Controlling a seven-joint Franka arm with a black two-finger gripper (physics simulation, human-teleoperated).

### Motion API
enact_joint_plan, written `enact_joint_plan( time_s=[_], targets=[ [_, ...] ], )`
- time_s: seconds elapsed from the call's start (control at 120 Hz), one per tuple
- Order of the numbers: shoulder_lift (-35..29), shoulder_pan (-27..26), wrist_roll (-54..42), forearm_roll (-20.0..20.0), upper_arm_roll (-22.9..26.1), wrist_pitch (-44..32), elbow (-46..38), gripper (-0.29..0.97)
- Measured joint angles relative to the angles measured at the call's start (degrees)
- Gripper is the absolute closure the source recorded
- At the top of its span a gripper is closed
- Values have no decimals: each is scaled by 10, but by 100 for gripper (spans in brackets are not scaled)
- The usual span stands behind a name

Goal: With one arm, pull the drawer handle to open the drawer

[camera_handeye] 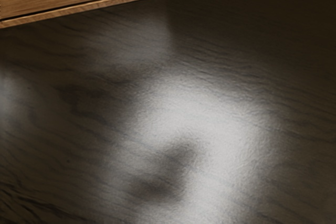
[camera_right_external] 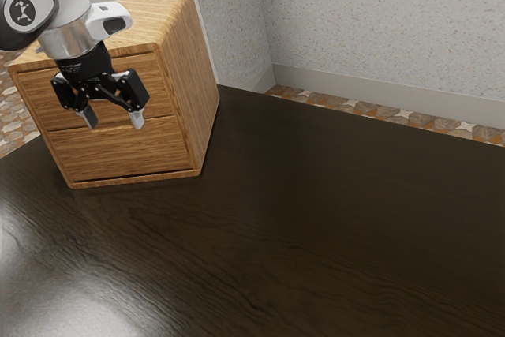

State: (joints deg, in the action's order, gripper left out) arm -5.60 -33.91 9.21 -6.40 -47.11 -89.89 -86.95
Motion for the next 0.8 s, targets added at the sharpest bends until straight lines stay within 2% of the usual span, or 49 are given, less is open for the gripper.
enact_joint_plan(
  time_s=[0.133,0.233,0.367,0.667,0.733,0.8],
  targets=[
    [0,0,8,0,0,0,3,0],
    [-5,-10,13,-1,16,13,138,0],
    [-6,-50,18,5,25,22,168,0],
    [-25,-54,26,40,25,52,126,0],
    [-37,-57,27,47,51,65,107,0],
    [-121,-65,31,44,105,73,15,0]
  ],
)
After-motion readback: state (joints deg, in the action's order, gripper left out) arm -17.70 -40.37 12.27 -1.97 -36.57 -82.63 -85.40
